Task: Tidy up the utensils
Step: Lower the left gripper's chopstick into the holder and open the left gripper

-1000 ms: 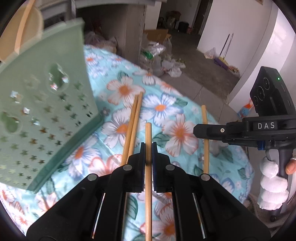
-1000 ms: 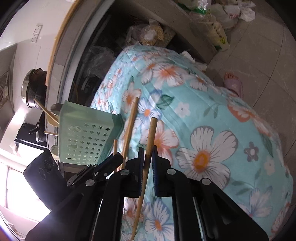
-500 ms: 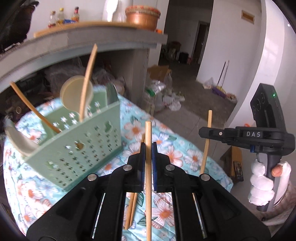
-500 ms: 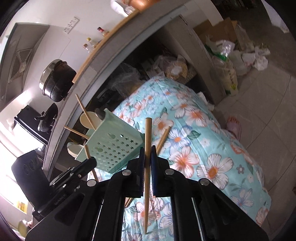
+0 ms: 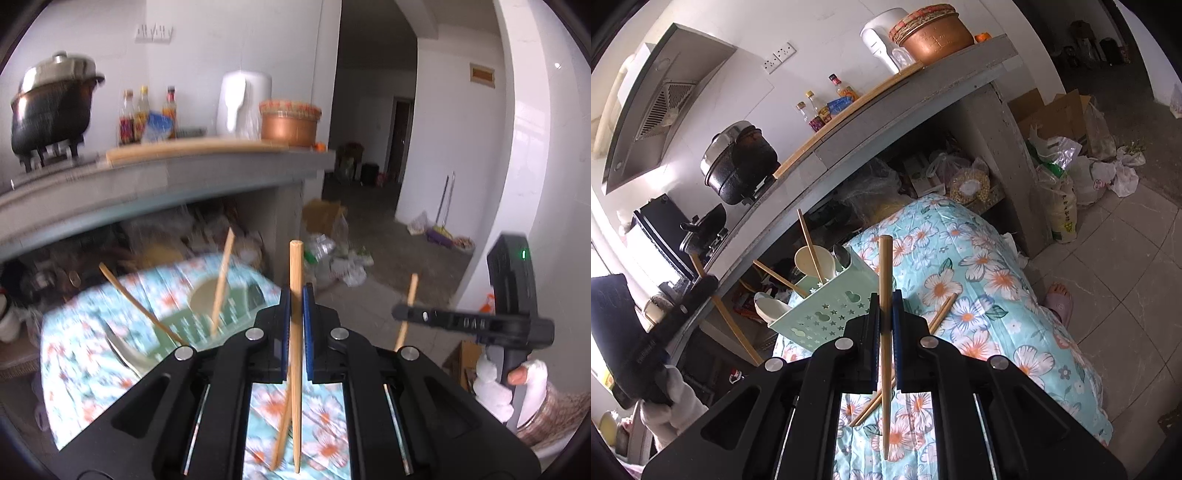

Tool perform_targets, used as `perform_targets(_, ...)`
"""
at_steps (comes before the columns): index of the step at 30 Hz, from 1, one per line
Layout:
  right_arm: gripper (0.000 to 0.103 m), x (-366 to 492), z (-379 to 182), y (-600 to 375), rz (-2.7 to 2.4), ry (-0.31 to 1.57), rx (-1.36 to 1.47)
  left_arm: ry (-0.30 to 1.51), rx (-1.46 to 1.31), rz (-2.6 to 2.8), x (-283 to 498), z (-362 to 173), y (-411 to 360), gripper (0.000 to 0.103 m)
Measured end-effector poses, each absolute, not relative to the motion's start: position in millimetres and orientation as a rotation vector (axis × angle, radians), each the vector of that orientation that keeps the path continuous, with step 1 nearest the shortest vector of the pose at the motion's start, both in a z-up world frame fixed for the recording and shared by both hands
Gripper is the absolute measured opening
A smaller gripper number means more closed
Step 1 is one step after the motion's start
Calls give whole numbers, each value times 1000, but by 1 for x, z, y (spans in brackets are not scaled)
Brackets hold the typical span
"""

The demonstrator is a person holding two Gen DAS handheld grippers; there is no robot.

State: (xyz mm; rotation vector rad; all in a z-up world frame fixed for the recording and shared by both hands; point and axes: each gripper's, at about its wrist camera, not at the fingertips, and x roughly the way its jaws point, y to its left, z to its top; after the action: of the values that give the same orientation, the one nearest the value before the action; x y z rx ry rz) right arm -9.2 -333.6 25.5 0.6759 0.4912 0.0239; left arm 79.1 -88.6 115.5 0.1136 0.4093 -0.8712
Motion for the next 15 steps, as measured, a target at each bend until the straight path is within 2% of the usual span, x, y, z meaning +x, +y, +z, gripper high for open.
perform_targets(9, 6, -15, 26, -343, 29, 478, 694, 190, 49, -735, 93, 184, -63, 6)
perform_targets(15, 6, -15, 22, -348, 24, 489, 711, 113, -15, -669, 113, 205, -60, 6)
